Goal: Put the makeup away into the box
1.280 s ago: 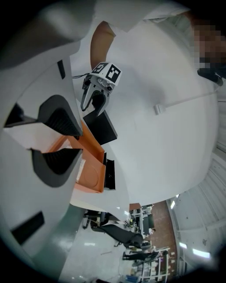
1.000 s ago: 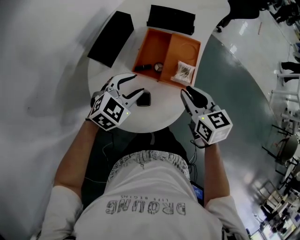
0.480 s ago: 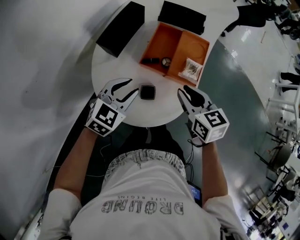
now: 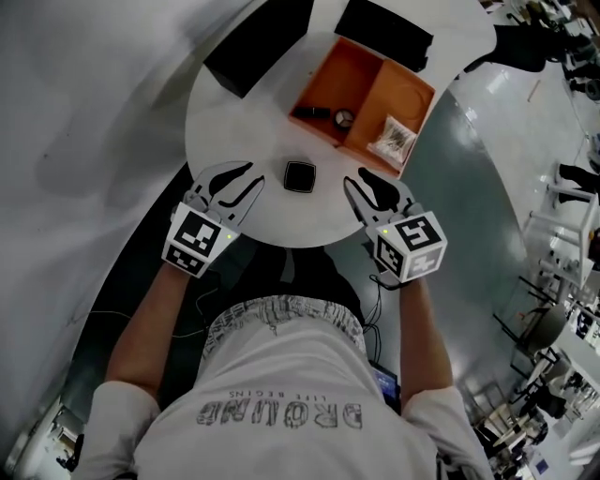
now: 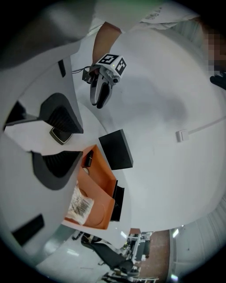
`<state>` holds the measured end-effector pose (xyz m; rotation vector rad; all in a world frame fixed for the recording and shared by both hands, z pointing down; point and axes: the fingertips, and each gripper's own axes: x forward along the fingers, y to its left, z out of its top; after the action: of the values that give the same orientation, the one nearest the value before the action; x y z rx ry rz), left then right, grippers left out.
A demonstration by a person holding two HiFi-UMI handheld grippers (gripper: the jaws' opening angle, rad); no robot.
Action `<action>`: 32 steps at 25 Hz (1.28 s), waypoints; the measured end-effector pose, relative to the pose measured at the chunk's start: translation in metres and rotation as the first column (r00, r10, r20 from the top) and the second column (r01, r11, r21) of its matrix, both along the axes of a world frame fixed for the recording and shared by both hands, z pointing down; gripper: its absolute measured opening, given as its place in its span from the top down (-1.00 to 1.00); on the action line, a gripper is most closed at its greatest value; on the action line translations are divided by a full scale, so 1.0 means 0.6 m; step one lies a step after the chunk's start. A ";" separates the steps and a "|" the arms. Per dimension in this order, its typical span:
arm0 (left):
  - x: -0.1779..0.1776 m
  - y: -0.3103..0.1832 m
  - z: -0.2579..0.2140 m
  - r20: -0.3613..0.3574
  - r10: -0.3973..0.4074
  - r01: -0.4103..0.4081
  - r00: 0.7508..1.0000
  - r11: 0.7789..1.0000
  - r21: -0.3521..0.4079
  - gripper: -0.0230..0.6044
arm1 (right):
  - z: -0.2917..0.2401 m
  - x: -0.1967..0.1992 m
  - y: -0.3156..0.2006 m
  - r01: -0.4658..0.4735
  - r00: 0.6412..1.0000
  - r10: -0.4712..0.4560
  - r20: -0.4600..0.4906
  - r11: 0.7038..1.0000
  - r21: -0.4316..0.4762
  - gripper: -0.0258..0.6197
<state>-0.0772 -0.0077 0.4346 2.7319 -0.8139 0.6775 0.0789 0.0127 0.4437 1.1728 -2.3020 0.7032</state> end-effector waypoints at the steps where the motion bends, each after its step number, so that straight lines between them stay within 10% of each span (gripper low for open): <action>1: -0.004 0.001 0.003 -0.003 -0.008 0.008 1.000 1.000 -0.004 0.55 | 0.005 -0.005 -0.001 0.014 1.000 -0.014 -0.007 1.000 -0.002 0.50; 11: -0.042 0.013 0.022 -0.024 -0.131 0.130 0.991 0.990 -0.047 0.55 | 0.066 -0.066 -0.019 0.245 0.963 -0.249 -0.100 0.968 -0.051 0.35; 32: -0.099 0.032 0.076 -0.061 -0.290 0.278 0.955 0.948 -0.153 0.55 | 0.191 -0.159 -0.003 0.617 0.668 -0.649 -0.364 0.756 -0.216 -0.12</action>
<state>-0.1363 0.0116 0.4801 2.4308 -1.0683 0.5351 -0.0166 0.0107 0.5580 0.3511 -2.0690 0.2266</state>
